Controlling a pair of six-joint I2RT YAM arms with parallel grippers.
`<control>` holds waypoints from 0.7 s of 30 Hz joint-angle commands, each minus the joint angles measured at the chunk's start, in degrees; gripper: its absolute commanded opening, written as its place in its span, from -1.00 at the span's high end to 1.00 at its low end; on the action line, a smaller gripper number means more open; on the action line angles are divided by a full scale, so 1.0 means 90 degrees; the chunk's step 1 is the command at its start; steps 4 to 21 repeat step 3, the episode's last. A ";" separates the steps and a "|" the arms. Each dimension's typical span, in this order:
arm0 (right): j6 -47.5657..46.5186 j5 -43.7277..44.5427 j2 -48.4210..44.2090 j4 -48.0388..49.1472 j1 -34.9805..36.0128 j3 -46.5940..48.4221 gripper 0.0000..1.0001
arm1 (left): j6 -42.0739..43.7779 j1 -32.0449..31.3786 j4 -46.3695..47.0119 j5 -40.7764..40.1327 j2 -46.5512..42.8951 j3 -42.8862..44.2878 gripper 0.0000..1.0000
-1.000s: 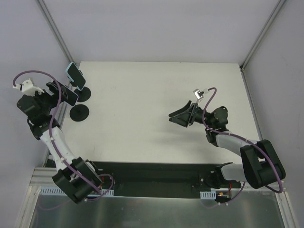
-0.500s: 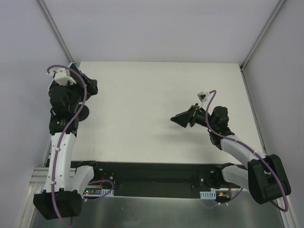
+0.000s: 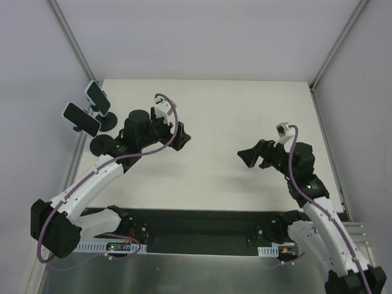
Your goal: Place the phone on the phone stand
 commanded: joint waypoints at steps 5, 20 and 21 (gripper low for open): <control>-0.0087 0.1224 -0.2792 -0.1023 -0.0009 -0.0194 -0.93 | 0.0250 -0.0429 0.0628 0.1141 -0.0824 -0.0380 -0.89; -0.0087 0.1224 -0.2792 -0.1023 -0.0009 -0.0194 -0.93 | 0.0250 -0.0429 0.0628 0.1141 -0.0824 -0.0380 -0.89; -0.0087 0.1224 -0.2792 -0.1023 -0.0009 -0.0194 -0.93 | 0.0250 -0.0429 0.0628 0.1141 -0.0824 -0.0380 -0.89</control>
